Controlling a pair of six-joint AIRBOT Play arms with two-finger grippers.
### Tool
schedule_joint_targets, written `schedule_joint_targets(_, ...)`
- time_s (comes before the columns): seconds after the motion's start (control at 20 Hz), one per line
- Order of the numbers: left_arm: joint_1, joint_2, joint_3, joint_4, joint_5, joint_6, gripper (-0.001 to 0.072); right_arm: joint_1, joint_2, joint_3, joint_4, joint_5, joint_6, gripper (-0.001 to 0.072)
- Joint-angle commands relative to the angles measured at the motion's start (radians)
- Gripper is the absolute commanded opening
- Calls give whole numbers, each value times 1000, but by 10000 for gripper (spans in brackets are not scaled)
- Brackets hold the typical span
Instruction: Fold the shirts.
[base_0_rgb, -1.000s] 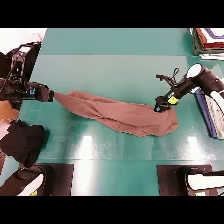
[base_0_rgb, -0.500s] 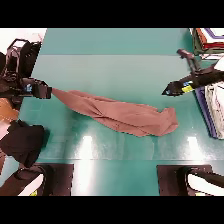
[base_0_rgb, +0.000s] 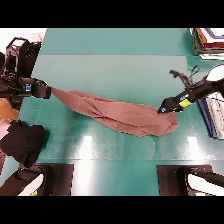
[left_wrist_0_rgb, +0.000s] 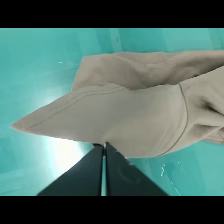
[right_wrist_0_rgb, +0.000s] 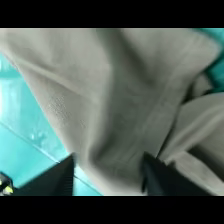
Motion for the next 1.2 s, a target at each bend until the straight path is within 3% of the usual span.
schedule_joint_targets(0.0,-1,1,1,-2,-11,0,22,71,-35,-24,0,-37,1,242)
schedule_joint_targets(0.05,-1,1,1,-2,-13,0,22,81,-26,-24,0,-74,-15,54)
schedule_joint_targets(0.1,-1,1,3,0,-12,0,21,84,-8,-24,-1,-114,-20,16)
schedule_joint_targets(0.25,-1,2,106,49,-23,0,21,51,110,11,-2,-213,-19,15)
schedule_joint_targets(0.6,-1,2,777,45,37,0,21,-90,415,391,-5,-362,-19,15)
schedule_joint_targets(0.85,-1,5,1072,-89,75,0,21,-180,534,538,-6,-334,-19,14)
schedule_joint_targets(1.0,-1,5,1130,-243,171,1,20,-249,576,582,-5,-285,-9,14)
schedule_joint_targets(1.15,-1,4,1138,-283,277,12,20,-300,568,612,-5,-175,53,14)
